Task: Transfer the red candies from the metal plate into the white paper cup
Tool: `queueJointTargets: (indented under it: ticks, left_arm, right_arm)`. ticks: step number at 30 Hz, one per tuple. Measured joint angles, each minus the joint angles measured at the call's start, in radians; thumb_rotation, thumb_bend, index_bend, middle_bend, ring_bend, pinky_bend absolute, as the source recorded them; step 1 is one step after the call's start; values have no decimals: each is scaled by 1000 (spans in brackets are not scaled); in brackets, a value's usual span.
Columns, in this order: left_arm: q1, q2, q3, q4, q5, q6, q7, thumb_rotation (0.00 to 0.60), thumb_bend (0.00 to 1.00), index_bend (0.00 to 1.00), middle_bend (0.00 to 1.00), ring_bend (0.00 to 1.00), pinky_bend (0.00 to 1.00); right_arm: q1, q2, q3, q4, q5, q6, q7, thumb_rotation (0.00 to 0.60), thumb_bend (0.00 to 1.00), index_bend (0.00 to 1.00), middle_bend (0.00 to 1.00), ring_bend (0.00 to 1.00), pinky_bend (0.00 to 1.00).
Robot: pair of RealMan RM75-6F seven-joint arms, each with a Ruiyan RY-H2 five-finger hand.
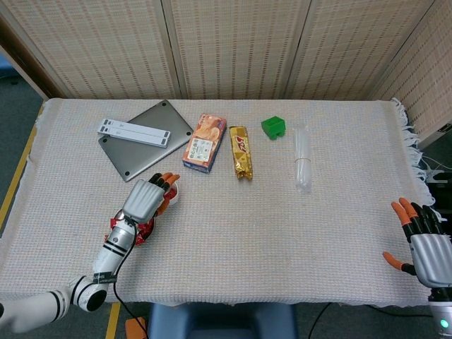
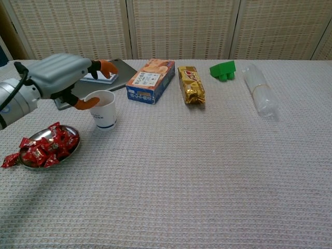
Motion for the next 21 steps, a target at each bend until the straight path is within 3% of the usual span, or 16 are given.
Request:
queueJointTargets:
  ticks: [9, 21]
  left_arm:
    - [178, 138, 140, -147, -65, 46, 25, 600, 367, 91, 118, 165, 971]
    - [171, 72, 149, -57, -94, -45, 55, 600, 363, 132, 146, 206, 977]
  right_arm:
    - [1, 0, -7, -4, -20, 1, 3, 600, 62, 0, 0, 0, 0]
    - [5, -6, -8, -4, -18, -6, -11, 600, 62, 0, 0, 0, 0]
